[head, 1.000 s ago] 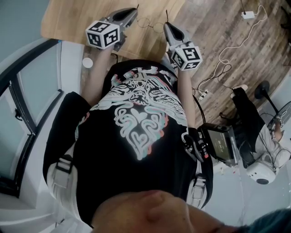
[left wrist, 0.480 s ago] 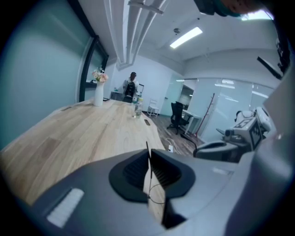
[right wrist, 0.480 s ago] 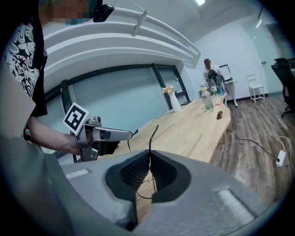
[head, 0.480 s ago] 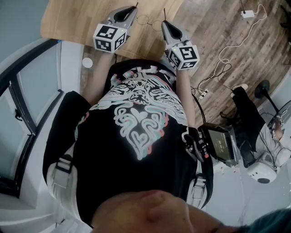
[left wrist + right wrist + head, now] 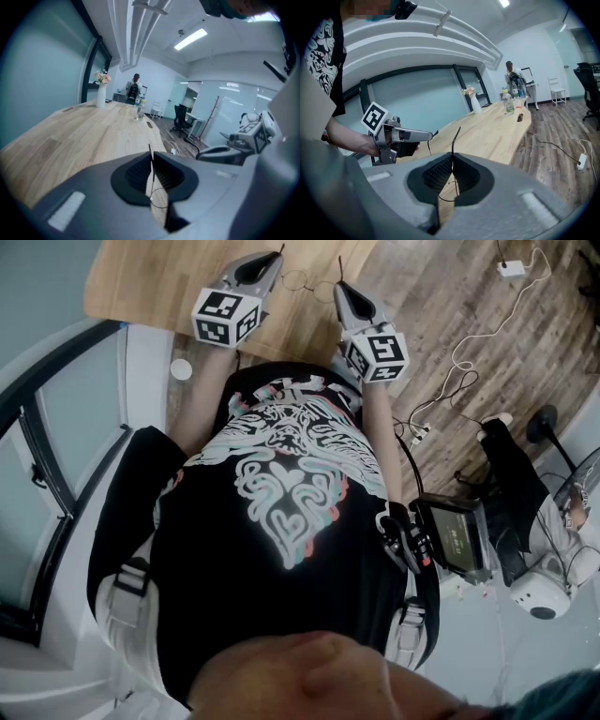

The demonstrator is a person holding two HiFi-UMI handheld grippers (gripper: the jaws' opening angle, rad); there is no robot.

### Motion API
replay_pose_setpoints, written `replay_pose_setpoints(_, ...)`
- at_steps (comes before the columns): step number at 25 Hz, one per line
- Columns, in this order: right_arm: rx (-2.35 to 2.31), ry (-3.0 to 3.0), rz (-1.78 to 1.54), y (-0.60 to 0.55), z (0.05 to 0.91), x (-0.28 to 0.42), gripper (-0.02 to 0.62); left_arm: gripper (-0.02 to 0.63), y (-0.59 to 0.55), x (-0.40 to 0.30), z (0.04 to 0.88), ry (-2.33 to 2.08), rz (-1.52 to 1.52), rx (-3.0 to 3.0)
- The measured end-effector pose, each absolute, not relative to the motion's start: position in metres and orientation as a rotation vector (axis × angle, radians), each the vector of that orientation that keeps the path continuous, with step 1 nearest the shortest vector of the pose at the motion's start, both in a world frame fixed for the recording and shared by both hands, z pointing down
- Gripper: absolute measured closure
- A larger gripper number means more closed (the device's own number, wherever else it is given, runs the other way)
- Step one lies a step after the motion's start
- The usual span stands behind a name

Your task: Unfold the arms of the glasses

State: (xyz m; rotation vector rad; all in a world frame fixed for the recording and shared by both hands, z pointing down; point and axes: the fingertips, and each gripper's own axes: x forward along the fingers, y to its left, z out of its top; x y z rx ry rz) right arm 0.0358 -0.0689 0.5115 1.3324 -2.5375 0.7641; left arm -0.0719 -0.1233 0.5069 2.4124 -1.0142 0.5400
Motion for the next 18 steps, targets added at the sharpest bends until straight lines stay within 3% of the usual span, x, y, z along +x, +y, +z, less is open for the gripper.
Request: replay_pose_setpoints(18, 1.355, -2.53, 0.767, -0.0701, 0.5144, 0.0401, 0.591, 0.601, -0.1225, -0.0701, 0.5094, -0.992, 0.533, 2.41)
